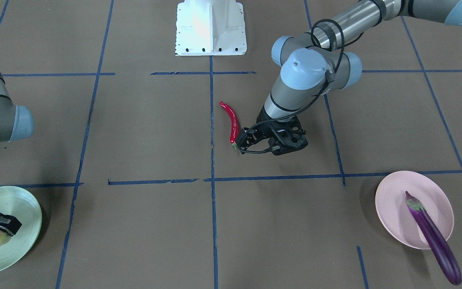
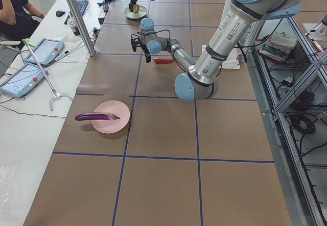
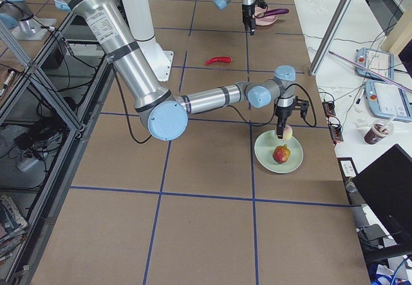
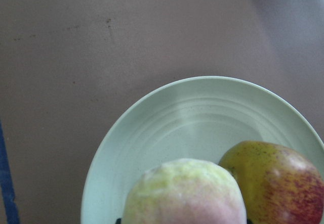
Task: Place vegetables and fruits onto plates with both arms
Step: 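Lower the eggplant onto the pink plate while the right gripper carries the peach, then grasp the red chili pepper with the left gripper while the right gripper releases the peach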
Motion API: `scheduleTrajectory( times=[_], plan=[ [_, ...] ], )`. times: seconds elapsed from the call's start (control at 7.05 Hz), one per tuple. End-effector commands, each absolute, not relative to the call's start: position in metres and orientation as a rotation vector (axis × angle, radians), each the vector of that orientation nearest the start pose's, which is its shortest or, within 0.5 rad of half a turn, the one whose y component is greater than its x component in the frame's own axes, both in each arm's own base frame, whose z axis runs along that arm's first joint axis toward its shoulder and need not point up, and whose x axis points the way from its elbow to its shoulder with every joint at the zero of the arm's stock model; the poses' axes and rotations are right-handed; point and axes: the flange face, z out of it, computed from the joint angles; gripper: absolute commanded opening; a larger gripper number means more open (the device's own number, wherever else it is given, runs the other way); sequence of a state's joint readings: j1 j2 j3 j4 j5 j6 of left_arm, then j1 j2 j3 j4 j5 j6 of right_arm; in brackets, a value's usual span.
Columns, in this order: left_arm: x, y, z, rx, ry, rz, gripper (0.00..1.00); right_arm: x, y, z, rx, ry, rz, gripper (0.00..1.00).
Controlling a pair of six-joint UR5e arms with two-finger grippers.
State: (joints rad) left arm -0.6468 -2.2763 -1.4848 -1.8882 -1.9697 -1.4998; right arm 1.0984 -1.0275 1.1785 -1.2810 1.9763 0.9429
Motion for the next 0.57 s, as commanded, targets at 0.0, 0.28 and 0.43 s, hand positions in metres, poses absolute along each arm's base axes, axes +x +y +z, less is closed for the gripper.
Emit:
scheduleTrajectory(
  times=[0.0,0.28,0.43],
  plan=[
    [0.567,-0.477,0.223,-0.021,0.968,-0.314,1.0,-0.251,-0.696,0.509,0.072,-0.595,0.355,1.0],
    [0.58,-0.46,0.227,0.022,0.908,-0.167,1.0,-0.246,-0.689,0.468,0.102,-0.678,0.32,1.0],
    [0.585,-0.455,0.229,0.035,0.887,-0.107,0.93,-0.22,-0.688,0.451,0.072,-0.762,0.324,1.0]
  ],
)
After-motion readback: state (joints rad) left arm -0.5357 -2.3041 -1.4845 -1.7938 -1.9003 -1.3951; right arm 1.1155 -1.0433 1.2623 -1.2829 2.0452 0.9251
